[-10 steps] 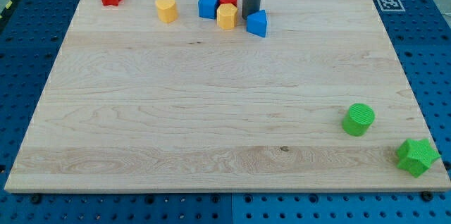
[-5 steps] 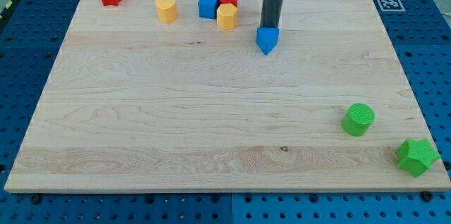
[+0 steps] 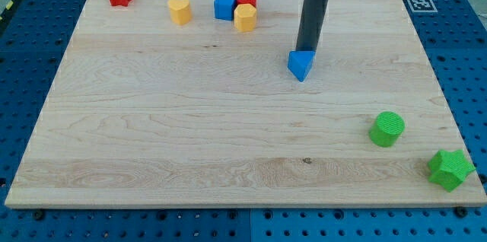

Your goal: Slide the blue triangle towards the green circle

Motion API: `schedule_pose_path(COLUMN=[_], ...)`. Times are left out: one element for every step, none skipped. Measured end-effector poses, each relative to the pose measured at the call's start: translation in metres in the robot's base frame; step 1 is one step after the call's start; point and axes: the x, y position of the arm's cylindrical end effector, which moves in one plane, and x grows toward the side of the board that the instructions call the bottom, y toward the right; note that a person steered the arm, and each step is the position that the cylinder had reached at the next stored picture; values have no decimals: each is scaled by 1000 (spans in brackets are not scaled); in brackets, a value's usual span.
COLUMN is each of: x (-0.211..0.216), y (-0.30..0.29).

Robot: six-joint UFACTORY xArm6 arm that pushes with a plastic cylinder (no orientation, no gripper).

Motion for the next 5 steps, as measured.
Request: schedule_pose_path(x=[3,21,32,25,24], y=[0,0,-2,-16,-37])
